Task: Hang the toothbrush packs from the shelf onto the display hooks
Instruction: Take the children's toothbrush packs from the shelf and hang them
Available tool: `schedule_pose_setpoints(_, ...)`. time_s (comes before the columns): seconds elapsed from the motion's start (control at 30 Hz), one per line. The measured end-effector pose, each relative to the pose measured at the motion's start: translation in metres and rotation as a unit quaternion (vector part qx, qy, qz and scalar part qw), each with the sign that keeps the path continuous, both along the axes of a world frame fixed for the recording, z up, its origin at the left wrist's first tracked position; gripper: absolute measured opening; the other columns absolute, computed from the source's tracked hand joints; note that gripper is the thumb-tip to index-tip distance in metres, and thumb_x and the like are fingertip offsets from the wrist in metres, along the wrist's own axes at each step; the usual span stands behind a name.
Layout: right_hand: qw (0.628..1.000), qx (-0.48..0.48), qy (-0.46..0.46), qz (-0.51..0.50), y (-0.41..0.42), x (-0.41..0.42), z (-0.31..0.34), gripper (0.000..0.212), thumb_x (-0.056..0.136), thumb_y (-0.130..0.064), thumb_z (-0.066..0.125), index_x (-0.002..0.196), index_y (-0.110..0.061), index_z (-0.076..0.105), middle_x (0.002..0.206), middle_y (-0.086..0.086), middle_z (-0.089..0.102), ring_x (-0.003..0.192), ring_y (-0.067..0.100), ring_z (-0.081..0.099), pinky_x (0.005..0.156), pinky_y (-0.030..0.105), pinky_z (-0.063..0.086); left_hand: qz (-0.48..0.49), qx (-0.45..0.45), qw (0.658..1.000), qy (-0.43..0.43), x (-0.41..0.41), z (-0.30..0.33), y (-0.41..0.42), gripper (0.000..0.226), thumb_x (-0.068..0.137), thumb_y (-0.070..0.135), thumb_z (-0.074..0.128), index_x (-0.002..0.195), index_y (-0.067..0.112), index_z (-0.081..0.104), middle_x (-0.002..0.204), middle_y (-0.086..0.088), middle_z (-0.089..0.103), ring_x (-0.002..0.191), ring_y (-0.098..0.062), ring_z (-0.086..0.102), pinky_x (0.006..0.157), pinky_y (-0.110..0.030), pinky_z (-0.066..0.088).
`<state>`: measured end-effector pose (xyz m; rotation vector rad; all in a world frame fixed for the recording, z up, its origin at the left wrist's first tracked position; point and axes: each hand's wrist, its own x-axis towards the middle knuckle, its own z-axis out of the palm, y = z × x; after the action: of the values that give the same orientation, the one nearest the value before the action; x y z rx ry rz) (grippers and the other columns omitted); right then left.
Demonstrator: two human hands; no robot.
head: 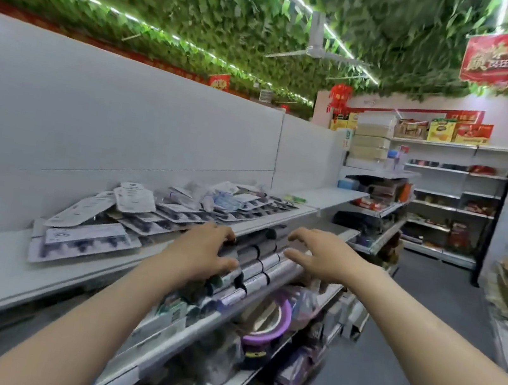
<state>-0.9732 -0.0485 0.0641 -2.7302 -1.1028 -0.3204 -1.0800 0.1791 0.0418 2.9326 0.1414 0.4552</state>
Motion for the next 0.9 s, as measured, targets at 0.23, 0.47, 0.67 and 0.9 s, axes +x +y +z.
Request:
schedule_pose_setpoints(0.23, 0.998, -0.022, 0.012, 0.057, -0.034, 0.166, 0.002, 0.050, 0.097, -0.051, 0.055, 0.138, -0.023, 0.053, 0.140, -0.001, 0.058, 0.127, 0.019, 0.053, 0.103, 0.034, 0.044, 0.023, 0.008, 0.998, 0.050, 0.154, 0.012, -0.045, 0.056, 0.087, 0.056, 0.063, 0.130, 0.021, 0.054, 0.133, -0.002, 0.056, 0.120, -0.021, 0.053, 0.100, -0.035, 0.043)
schedule_pose_setpoints(0.47, 0.996, 0.009, 0.025, 0.084, -0.044, 0.316, -0.010, 0.049, 0.097, -0.050, 0.055, 0.139, -0.025, 0.052, 0.142, -0.003, 0.056, 0.130, 0.018, 0.051, 0.105, 0.035, 0.043, 0.031, 0.009, 0.998, 0.046, 0.287, 0.020, -0.072, 0.054, 0.088, 0.057, 0.061, 0.130, 0.023, 0.053, 0.133, 0.000, 0.055, 0.120, -0.019, 0.052, 0.099, -0.036, 0.044)
schedule_pose_setpoints(0.67, 0.993, 0.044, 0.013, 0.109, -0.026, 0.441, -0.030, 0.048, 0.097, -0.051, 0.054, 0.137, -0.024, 0.054, 0.140, -0.002, 0.057, 0.128, 0.018, 0.052, 0.105, 0.036, 0.043, 0.059, 0.029, 0.997, 0.027, 0.397, 0.005, -0.058, 0.054, 0.088, 0.056, 0.061, 0.131, 0.024, 0.052, 0.135, -0.001, 0.053, 0.123, -0.020, 0.049, 0.102, -0.036, 0.042)
schedule_pose_setpoints(0.9, 0.987, 0.082, 0.043, 0.131, 0.022, 0.605, -0.040, 0.043, 0.095, -0.051, 0.057, 0.130, -0.027, 0.060, 0.134, -0.006, 0.061, 0.122, 0.013, 0.056, 0.101, 0.035, 0.046, 0.110, 0.023, 0.992, -0.056, 0.542, -0.006, -0.013, 0.053, 0.088, 0.057, 0.060, 0.129, 0.024, 0.055, 0.130, 0.000, 0.056, 0.125, -0.021, 0.043, 0.102, -0.036, 0.039)
